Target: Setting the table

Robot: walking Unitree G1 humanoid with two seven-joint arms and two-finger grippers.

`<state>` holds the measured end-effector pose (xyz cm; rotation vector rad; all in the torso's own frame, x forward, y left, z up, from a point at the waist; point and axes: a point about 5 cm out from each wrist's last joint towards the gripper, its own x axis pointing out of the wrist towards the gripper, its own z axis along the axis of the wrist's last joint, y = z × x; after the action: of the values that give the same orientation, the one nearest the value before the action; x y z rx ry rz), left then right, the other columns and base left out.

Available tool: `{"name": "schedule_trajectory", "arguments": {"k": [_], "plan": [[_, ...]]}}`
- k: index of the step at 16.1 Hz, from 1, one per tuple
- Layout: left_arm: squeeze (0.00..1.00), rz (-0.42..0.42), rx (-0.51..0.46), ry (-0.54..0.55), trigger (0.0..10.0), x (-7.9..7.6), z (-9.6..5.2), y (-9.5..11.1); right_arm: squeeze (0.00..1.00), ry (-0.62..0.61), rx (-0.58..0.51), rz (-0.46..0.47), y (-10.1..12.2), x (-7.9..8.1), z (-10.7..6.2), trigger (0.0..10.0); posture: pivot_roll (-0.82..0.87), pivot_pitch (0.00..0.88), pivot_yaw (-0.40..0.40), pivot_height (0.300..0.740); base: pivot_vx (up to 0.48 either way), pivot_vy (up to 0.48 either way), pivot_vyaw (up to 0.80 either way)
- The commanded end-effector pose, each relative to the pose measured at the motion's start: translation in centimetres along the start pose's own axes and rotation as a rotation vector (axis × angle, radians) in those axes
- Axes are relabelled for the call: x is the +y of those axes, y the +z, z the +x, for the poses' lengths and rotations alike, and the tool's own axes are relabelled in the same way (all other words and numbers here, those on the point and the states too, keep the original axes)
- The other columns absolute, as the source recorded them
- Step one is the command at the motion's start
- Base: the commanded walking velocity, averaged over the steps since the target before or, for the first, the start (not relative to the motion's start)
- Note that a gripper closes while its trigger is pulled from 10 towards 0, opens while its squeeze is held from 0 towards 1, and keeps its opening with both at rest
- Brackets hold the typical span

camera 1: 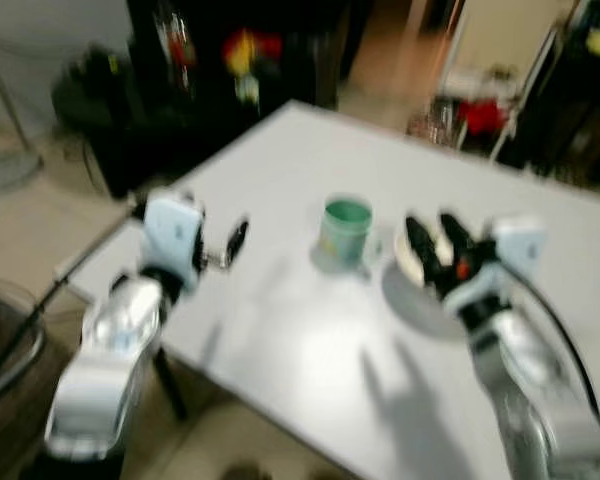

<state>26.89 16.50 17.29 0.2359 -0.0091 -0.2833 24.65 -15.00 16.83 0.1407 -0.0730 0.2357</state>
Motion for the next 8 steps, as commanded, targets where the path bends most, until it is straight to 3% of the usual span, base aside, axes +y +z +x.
{"name": "schedule_trajectory", "arguments": {"k": [1, 8], "plan": [[0.0, 0.001, -0.007, -0.006, 10.0, -0.19, 0.11, 0.26, 0.2, -0.018, -0.011, -0.016, 0.38, -0.51, -0.02, 10.0, 0.07, 0.0, -0.019, 0.74, 0.0, 0.0, 0.8], [0.0, 0.001, -0.007, -0.006, 10.0, -0.19, 0.11, 0.26, 0.2, -0.018, -0.011, -0.016, 0.38, -0.51, -0.02, 10.0, 0.07, 0.0, -0.019, 0.74, 0.0, 0.0, 0.8]]}}
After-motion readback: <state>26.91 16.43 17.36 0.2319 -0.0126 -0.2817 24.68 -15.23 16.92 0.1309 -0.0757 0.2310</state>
